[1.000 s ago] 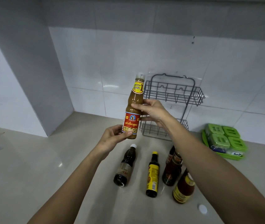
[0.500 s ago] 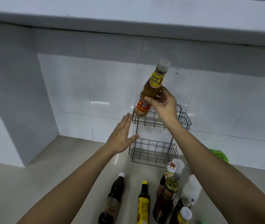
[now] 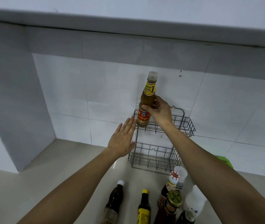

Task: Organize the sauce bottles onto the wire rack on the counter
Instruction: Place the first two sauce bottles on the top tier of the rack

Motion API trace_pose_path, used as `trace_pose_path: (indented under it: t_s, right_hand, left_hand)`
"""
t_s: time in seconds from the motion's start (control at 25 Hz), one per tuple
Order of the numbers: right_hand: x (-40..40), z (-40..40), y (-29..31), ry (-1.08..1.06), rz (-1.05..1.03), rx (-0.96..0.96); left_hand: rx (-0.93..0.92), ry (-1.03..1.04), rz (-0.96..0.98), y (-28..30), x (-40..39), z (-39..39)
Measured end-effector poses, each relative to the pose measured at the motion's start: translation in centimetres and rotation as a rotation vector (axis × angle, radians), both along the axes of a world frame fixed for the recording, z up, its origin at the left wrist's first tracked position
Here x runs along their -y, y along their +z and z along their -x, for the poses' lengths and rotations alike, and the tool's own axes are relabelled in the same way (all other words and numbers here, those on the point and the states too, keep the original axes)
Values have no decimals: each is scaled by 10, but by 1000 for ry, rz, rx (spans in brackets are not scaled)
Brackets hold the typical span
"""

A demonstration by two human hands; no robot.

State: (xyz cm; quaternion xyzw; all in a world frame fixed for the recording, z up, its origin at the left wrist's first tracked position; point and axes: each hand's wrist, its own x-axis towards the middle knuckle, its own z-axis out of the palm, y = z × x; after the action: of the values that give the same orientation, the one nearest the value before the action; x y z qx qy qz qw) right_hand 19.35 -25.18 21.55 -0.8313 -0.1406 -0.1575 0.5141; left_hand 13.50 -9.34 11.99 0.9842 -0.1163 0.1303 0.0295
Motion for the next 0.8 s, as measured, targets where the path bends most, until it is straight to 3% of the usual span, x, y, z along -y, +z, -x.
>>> trace_pose_path:
  t_s: [0.64, 0.8]
  right_hand:
    - [-11, -7, -17, 10, 80, -101]
    - [-16, 7, -16, -68, -7, -124]
  left_hand:
    - [13, -36, 50, -8, -2, -1]
    - [-39, -54, 109, 1, -6, 2]
